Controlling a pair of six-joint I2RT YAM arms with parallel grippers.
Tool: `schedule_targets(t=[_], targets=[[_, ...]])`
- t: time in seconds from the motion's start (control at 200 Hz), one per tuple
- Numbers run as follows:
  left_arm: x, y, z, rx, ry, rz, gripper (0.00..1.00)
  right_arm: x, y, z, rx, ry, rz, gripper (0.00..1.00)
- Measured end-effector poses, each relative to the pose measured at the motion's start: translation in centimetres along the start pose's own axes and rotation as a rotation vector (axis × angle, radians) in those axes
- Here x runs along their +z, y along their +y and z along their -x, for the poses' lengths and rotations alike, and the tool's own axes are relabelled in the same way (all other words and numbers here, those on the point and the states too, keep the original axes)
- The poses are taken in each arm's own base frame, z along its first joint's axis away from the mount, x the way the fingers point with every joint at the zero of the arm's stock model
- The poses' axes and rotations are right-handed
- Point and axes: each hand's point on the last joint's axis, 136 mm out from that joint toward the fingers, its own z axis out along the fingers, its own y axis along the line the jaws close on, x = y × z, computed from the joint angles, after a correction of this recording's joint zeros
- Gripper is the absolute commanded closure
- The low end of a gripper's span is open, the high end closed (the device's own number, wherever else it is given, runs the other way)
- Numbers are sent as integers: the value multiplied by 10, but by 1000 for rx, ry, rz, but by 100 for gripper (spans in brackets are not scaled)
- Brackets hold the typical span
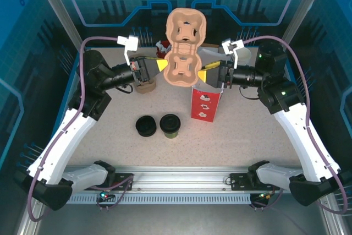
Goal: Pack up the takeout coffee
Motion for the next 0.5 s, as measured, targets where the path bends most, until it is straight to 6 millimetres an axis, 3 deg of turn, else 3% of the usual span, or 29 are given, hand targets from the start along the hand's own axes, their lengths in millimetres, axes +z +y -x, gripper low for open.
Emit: schedule_targets(t=[0.175,0.365,0.43,0.5], targets=[[8,7,-6,-23,22,2,100,3,4,-1,-19,6,20,67],[11,14,-9,-31,31,10,100,4,2,-2,-6,15,23,100],[11,14,-9,-22,30,10,100,5,0,-4,-3,18,15,100],[11,16,-10,-17,34,19,80,4,-2,-4,3,21,0,100]])
